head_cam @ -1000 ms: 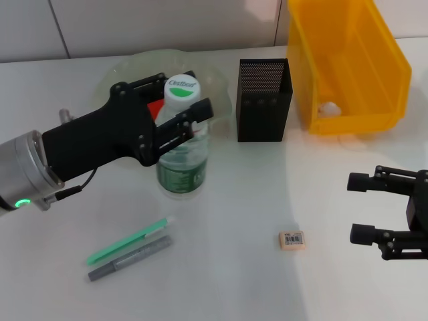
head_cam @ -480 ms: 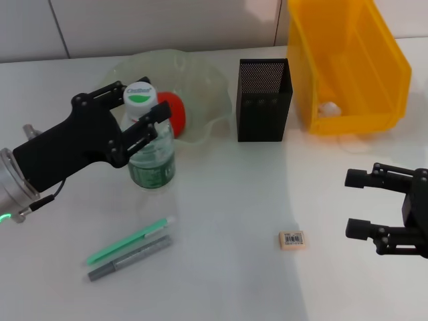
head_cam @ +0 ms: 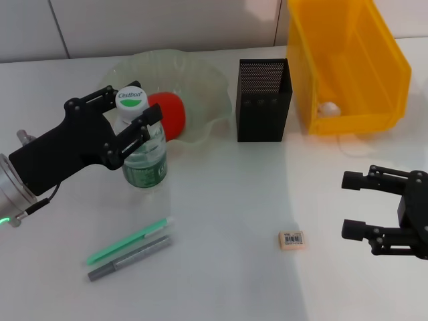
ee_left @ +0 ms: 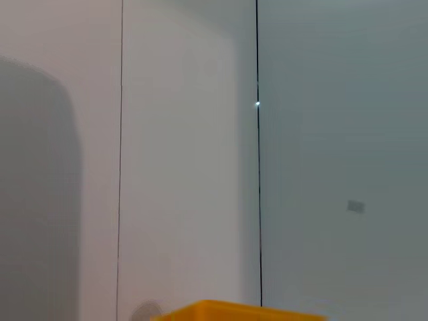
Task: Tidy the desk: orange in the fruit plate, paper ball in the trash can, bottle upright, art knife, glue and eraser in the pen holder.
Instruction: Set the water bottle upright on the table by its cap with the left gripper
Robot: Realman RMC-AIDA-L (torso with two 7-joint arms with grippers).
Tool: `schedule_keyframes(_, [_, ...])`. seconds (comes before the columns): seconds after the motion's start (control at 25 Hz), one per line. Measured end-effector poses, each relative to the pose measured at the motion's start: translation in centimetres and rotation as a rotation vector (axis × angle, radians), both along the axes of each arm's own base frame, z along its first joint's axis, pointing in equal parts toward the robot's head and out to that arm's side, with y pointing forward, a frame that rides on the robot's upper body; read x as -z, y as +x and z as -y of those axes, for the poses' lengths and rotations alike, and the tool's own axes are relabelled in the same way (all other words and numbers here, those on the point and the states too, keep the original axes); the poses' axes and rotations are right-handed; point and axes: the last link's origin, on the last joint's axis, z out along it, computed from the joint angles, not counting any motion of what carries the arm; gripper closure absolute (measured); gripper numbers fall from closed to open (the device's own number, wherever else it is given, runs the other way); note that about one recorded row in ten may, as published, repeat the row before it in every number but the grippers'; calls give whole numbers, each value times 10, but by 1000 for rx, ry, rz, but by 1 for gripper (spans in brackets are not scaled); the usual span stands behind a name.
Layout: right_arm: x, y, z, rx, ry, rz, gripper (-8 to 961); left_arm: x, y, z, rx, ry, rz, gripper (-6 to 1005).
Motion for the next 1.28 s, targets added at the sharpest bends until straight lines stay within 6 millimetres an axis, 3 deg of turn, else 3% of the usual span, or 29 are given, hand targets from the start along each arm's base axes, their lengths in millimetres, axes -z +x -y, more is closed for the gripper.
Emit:
schedule_keyframes(0.8, [3, -3, -3, -8, -14, 0, 154, 5, -24, 1, -115, 46, -73, 552])
schedule_keyframes(1.28, [5, -2, -3, -4, -25, -2, 154, 4, -23, 0, -100, 79, -82, 551])
